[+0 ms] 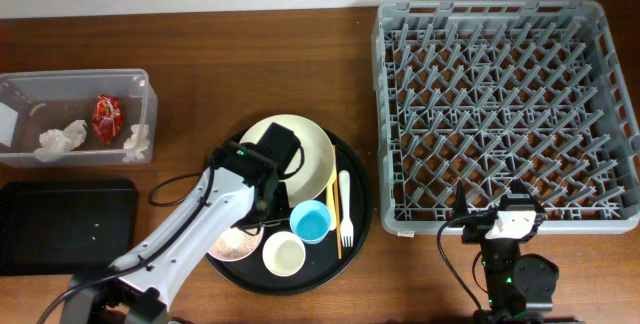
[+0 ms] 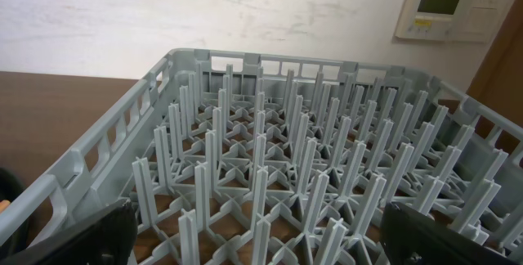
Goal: Sort waste into correct bins and load items into the dishwasher rack
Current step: 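Reach left gripper to the pink rice bowl and grasp its rim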
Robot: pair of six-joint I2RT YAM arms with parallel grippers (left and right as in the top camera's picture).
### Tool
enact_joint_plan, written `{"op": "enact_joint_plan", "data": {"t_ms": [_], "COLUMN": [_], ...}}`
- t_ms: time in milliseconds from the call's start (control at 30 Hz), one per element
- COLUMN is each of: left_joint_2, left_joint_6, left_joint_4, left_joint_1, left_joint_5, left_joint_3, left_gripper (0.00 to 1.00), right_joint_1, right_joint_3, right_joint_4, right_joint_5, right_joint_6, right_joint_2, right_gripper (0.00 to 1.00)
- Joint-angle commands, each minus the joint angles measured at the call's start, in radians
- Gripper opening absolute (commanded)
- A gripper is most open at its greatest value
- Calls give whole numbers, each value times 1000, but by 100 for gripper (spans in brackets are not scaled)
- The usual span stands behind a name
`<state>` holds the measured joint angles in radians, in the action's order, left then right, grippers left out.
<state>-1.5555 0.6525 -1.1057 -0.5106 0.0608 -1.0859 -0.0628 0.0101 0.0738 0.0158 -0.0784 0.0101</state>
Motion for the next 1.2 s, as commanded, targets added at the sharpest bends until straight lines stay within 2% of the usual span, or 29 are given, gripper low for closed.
{"op": "enact_joint_plan", "data": {"t_ms": [0, 67, 233, 600, 867, 1167], "left_joint_2": [11, 11, 11, 11, 11, 11], "left_joint_6": [10, 10, 10, 10, 10, 10], "left_joint_4": [2, 3, 18, 176, 197, 246], "left_joint_1": [24, 28, 27, 27, 27, 27], "left_joint_5": [28, 42, 56, 56, 60, 60], "left_joint_3": [5, 5, 25, 153, 157, 203], "left_gripper": [45, 52, 51, 51, 38, 36], "right_joint_1": [6, 6, 6, 6, 6, 6], "right_joint_3": [-5, -5, -5, -5, -5, -5], "right_joint_4": [5, 5, 5, 5, 5, 5], "right_joint_5": [-5, -5, -5, -5, -5, -5], "right_joint_6": [4, 4, 4, 4, 4, 4], "right_joint_2": [-6, -6, -6, -6, -6, -6], "right_gripper": [98, 98, 98, 98, 98, 98]}}
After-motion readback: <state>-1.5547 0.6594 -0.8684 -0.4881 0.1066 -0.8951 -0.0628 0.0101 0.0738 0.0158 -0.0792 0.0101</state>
